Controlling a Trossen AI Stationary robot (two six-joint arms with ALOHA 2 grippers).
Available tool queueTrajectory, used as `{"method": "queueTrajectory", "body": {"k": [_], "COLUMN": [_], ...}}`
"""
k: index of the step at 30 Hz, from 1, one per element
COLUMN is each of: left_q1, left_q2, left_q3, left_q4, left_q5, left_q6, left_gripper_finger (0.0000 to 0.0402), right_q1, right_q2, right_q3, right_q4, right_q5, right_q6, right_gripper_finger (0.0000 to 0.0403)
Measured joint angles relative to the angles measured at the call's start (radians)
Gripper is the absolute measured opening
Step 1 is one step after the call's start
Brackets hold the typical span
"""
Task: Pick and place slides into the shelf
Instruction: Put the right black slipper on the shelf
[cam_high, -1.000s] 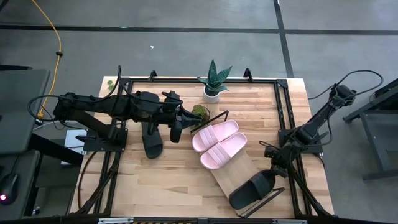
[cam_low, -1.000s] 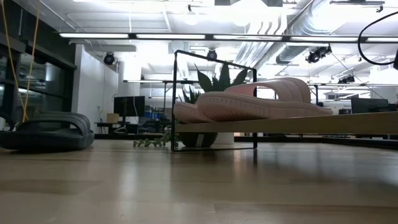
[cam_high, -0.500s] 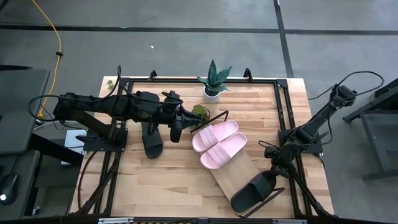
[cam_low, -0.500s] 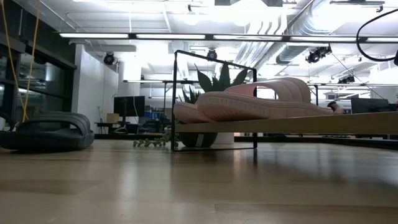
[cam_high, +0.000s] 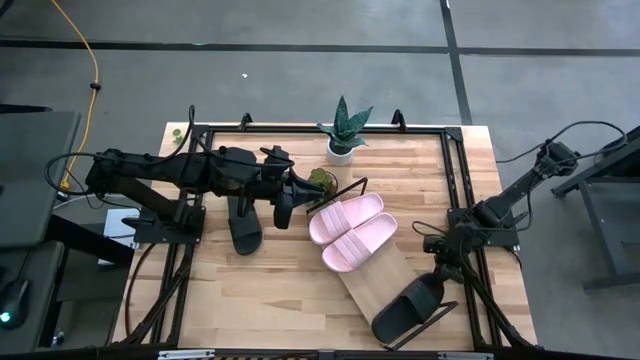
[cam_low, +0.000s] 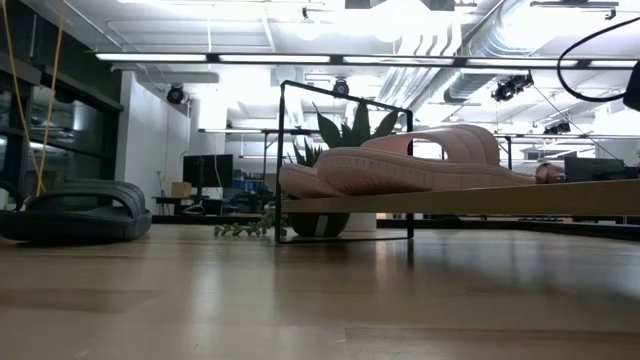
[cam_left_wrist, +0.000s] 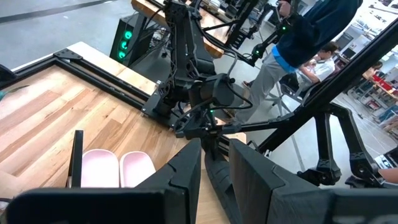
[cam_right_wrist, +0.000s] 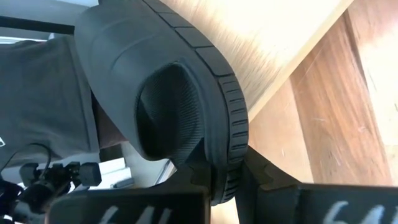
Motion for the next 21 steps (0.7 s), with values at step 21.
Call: {"method": "queueTrajectory", "body": {"k": [21], "left_q1": [0.000], "left_q2": [0.000], "left_q3": [0.000], "left_q4": [0.000], "left_q5": [0.000], "left_q6": [0.000], "left_gripper_finger": [0.0073], "right_q1": [-0.008], "right_q2": [0.001], "right_q3": [0.000], "right_q4": [-0.008], "right_q5": [-0.009], "right_q6": [0.018], "right_gripper_finger": [0.0076]}}
